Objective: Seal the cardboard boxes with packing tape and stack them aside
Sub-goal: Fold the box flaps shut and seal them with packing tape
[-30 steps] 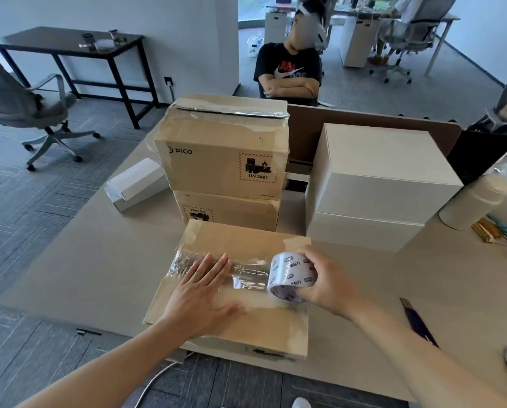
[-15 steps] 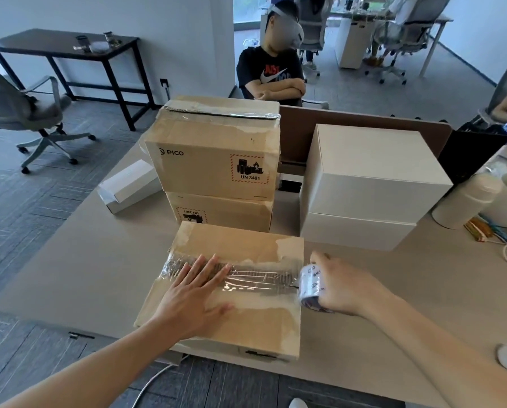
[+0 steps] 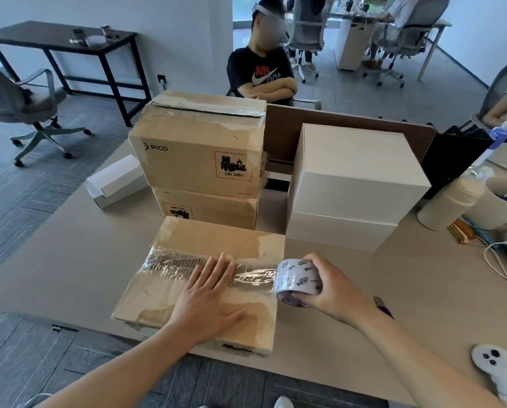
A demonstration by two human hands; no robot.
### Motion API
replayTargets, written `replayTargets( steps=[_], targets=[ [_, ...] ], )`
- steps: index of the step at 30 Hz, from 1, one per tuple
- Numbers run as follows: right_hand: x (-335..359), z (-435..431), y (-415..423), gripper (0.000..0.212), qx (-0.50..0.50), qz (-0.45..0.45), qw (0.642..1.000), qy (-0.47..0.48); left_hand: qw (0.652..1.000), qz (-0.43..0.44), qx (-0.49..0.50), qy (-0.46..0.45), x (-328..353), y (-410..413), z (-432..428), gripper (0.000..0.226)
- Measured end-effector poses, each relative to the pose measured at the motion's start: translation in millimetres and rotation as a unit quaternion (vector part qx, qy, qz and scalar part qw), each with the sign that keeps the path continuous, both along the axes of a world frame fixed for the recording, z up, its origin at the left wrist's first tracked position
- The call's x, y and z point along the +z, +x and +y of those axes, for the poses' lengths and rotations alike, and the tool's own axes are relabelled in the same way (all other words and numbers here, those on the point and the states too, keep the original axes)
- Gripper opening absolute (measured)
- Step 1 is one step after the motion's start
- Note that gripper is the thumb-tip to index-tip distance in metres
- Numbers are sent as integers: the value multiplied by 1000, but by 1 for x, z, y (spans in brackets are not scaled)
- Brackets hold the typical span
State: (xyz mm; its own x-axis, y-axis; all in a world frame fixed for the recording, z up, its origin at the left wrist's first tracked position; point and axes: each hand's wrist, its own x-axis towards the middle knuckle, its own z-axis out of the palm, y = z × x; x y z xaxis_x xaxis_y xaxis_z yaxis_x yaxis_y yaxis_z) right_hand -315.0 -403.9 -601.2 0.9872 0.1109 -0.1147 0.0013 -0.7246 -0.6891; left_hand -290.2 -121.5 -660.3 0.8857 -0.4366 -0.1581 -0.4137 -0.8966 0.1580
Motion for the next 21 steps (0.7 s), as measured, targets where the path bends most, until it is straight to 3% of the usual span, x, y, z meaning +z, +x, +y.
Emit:
replayTargets(
  steps=[5,9,11,14,21],
  targets=[
    [4,-2,7,66,56,-30,994,-85,999,5,-17,36,4,-1,-4,98],
    [0,-3,10,67,57,-25,994,-93,999,-34,-36,10,11,-9,-34,113],
    [-5,-6,9,67,66,-23,993,-100,998,-12,-59,12,13,-14,-56,119],
    [-12,-12,9,65,72,-23,994,-79,998,9,-57,14,10,-17,-71,124],
    [-32,-23,6,57,60,-42,996,49,998,-15,-54,-11,1,-18,-73,104]
  ],
)
